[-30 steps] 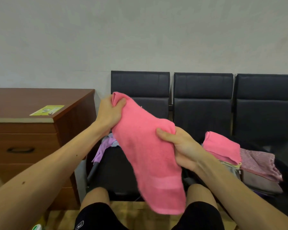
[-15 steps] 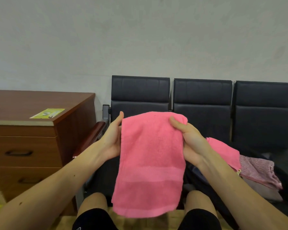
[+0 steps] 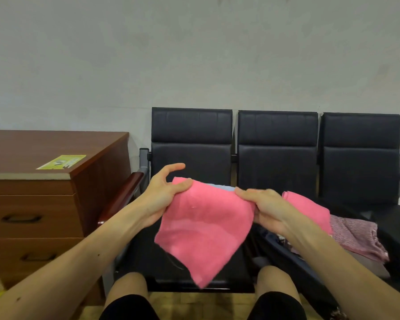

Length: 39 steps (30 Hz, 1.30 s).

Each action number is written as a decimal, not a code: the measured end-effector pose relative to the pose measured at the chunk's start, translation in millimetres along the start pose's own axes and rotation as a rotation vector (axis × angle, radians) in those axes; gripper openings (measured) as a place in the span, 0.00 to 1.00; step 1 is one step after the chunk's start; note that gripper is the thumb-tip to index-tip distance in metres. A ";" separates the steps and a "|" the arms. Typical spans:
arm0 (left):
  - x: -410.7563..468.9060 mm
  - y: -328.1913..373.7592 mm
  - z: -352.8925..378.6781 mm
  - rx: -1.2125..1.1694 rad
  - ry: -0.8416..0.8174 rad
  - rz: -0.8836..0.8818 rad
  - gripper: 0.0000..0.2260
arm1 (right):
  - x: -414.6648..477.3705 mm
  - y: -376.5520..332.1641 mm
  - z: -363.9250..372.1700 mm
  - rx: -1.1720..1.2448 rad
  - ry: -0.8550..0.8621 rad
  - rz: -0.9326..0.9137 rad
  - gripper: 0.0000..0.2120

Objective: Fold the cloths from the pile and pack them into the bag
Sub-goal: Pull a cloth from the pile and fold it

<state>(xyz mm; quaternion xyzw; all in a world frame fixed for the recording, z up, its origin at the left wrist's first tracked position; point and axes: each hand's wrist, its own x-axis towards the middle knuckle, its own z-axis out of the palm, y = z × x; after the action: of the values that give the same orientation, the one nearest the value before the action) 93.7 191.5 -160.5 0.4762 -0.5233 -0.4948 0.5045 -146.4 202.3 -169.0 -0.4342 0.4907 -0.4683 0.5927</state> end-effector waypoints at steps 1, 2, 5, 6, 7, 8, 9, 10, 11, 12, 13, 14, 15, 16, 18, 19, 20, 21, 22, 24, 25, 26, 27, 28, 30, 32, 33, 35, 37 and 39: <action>1.0 0.2 0.3 0.000 -0.006 -0.012 0.18 | 1.3 -5.1 -0.4 -0.041 0.036 -0.064 0.16; 3.6 -0.1 -0.2 -0.020 -0.009 -0.032 0.16 | 1.7 -10.3 0.8 -0.074 0.071 -0.124 0.18; 9.7 4.2 -0.9 -0.147 -0.027 -0.083 0.14 | -2.2 -25.5 10.8 -0.242 0.087 -0.307 0.14; 10.9 6.1 -2.2 -0.176 -0.032 -0.089 0.15 | -3.0 -30.1 13.7 -0.297 0.068 -0.362 0.12; 12.3 8.1 -3.3 -0.191 -0.037 -0.091 0.15 | -2.9 -34.7 14.9 -0.336 0.056 -0.407 0.10; 13.7 9.5 -5.7 -0.194 -0.044 -0.085 0.16 | -2.0 -39.4 15.7 -0.372 0.046 -0.446 0.11; 14.4 11.5 -8.4 -0.190 -0.052 -0.079 0.17 | -2.3 -43.3 16.6 -0.402 0.034 -0.472 0.12; 16.2 13.1 -11.9 -0.182 -0.059 -0.072 0.17 | -2.4 -46.9 17.0 -0.436 0.021 -0.485 0.15; 17.9 15.1 -15.0 -0.172 -0.062 -0.068 0.18 | -2.5 -49.1 17.1 -0.467 0.010 -0.486 0.18; 18.9 17.8 -18.0 -0.157 -0.062 -0.062 0.18 | -3.2 -50.6 17.5 -0.491 0.000 -0.483 0.21; 19.1 20.4 -19.8 -0.145 -0.059 -0.053 0.18 | -4.0 -52.0 18.0 -0.506 -0.008 -0.477 0.23; 18.9 22.5 -21.3 -0.128 -0.056 -0.043 0.18 | -4.5 -52.4 18.1 -0.518 -0.020 -0.470 0.24; 18.5 24.6 -22.0 -0.108 -0.053 -0.035 0.17 | -4.3 -52.9 17.9 -0.532 -0.036 -0.466 0.25; 18.4 26.0 -22.7 -0.076 -0.049 -0.027 0.17 | -3.1 -52.5 16.9 -0.544 -0.054 -0.462 0.26; 19.6 26.0 -26.2 0.016 -0.031 -0.007 0.16 | 1.7 -50.0 15.3 -0.557 -0.094 -0.442 0.28; 21.5 24.5 -28.0 0.064 -0.020 0.002 0.15 | 5.2 -47.9 13.7 -0.557 -0.114 -0.427 0.28; 23.3 23.2 -30.4 0.110 -0.012 0.011 0.15 | 8.6 -46.1 12.9 -0.561 -0.127 -0.412 0.28; 25.0 21.1 -32.5 0.153 -0.009 0.020 0.14 | 11.6 -44.0 12.3 -0.569 -0.131 -0.392 0.27; 26.4 19.6 -33.5 0.197 -0.010 0.028 0.14 | 14.2 -42.9 11.2 -0.576 -0.134 -0.364 0.26; 26.2 17.1 -33.5 0.282 -0.012 0.035 0.15 | 19.3 -41.1 8.6 -0.582 -0.130 -0.282 0.24; 26.1 16.7 -33.3 0.317 -0.010 0.023 0.15 | 21.8 -40.9 6.9 -0.590 -0.122 -0.233 0.23; 25.6 17.4 -32.6 0.339 -0.013 -0.006 0.15 | 24.5 -41.3 4.5 -0.596 -0.116 -0.182 0.21; 24.6 18.4 -31.6 0.345 -0.024 -0.055 0.15 | 26.7 -41.1 2.4 -0.582 -0.114 -0.123 0.19; 23.9 19.5 -30.8 0.318 -0.044 -0.115 0.15 | 28.4 -41.4 0.5 -0.550 -0.121 -0.063 0.17; 22.5 22.7 -30.0 0.179 -0.106 -0.226 0.14 | 30.1 -41.9 -0.7 -0.471 -0.132 0.022 0.12; 22.4 24.2 -29.8 0.010 -0.174 -0.283 0.17 | 29.4 -41.5 -0.1 -0.406 -0.114 0.026 0.07; 22.8 25.5 -29.9 -0.055 -0.203 -0.286 0.19 | 29.4 -41.5 1.1 -0.387 -0.101 0.004 0.07; 22.4 26.4 -28.8 -0.064 -0.257 -0.261 0.21 | 25.0 -40.8 4.4 -0.411 -0.119 -0.049 0.10; 21.8 27.9 -26.9 0.048 -0.289 -0.222 0.22 | 19.5 -40.9 9.4 -0.561 -0.158 -0.101 0.18; 20.5 29.4 -26.2 0.194 -0.296 -0.183 0.22 | 14.8 -41.0 15.5 -0.765 -0.157 -0.163 0.24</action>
<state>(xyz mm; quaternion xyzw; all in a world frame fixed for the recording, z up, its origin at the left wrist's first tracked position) 119.1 171.8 -129.9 0.4900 -0.5916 -0.5505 0.3268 -135.2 181.1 -129.5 -0.6956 0.5469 -0.2627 0.3847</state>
